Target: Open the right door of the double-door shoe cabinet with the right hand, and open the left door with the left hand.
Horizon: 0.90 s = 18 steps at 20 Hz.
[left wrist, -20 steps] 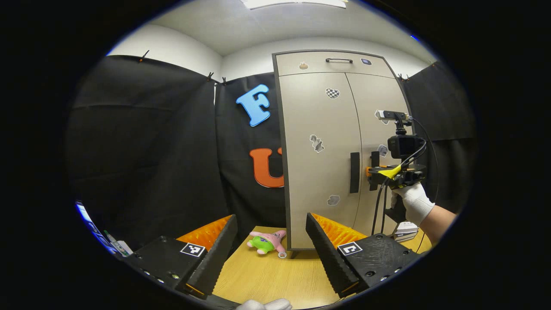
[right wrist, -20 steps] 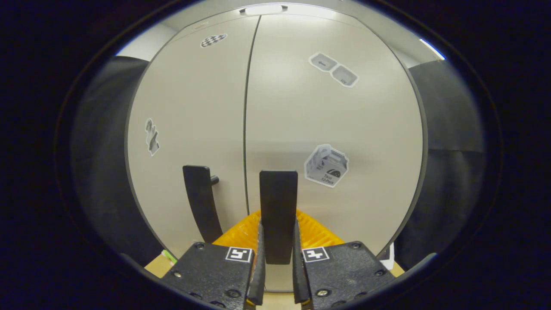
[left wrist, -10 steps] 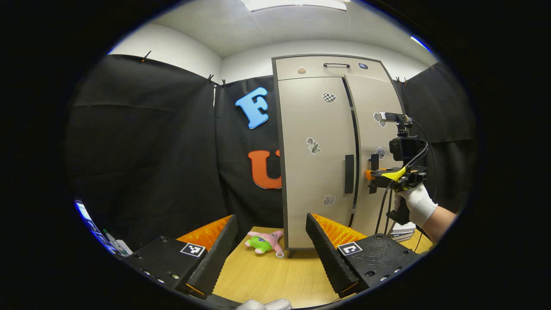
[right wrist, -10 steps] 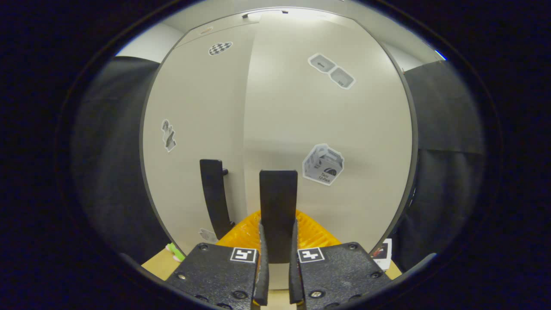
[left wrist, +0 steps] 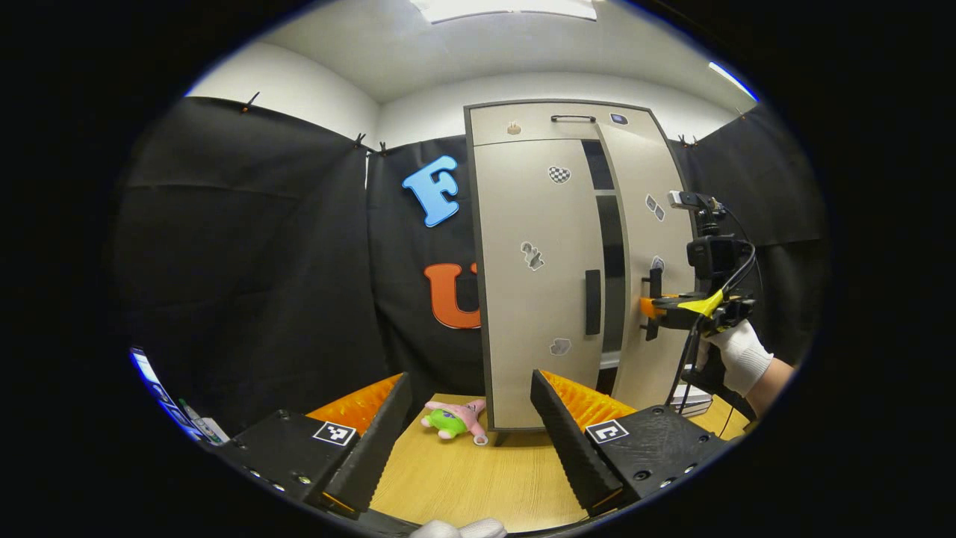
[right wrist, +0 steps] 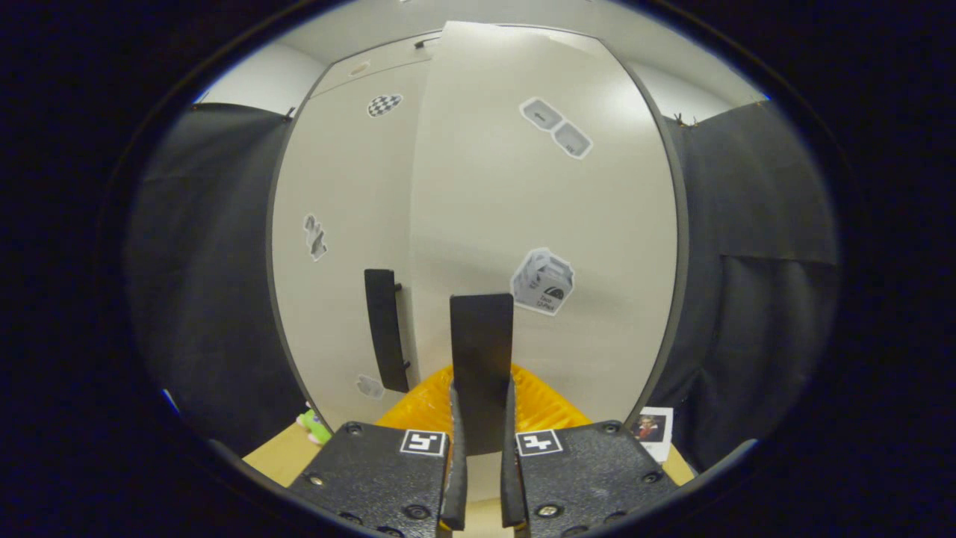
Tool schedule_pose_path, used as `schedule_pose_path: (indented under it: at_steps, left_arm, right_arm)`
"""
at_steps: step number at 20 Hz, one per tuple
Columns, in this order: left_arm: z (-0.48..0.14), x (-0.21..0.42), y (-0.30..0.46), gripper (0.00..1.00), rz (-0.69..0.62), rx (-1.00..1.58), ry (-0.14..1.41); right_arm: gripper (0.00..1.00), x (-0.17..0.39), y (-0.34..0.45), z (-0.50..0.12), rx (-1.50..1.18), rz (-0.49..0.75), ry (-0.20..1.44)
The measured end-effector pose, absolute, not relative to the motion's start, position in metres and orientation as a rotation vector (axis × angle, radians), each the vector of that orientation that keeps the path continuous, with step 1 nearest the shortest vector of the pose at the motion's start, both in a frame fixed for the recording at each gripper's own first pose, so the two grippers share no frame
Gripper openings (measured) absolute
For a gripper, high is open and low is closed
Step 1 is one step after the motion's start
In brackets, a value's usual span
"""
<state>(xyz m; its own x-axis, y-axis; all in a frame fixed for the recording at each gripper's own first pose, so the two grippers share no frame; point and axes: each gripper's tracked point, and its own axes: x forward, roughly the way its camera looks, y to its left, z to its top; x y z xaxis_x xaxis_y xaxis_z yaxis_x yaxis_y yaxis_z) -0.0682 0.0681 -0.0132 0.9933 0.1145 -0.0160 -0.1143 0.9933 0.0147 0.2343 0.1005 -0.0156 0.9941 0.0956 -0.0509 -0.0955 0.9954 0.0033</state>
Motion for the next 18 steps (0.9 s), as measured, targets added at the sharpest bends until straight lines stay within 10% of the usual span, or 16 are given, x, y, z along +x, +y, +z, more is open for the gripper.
schedule_pose_path:
  at_steps: [18]
  left_arm:
    - [-0.011,-0.065,0.018,0.96,0.027,0.033,0.012]
  right_arm:
    - [0.18,0.213,0.087,-0.018,0.006,0.119,0.03]
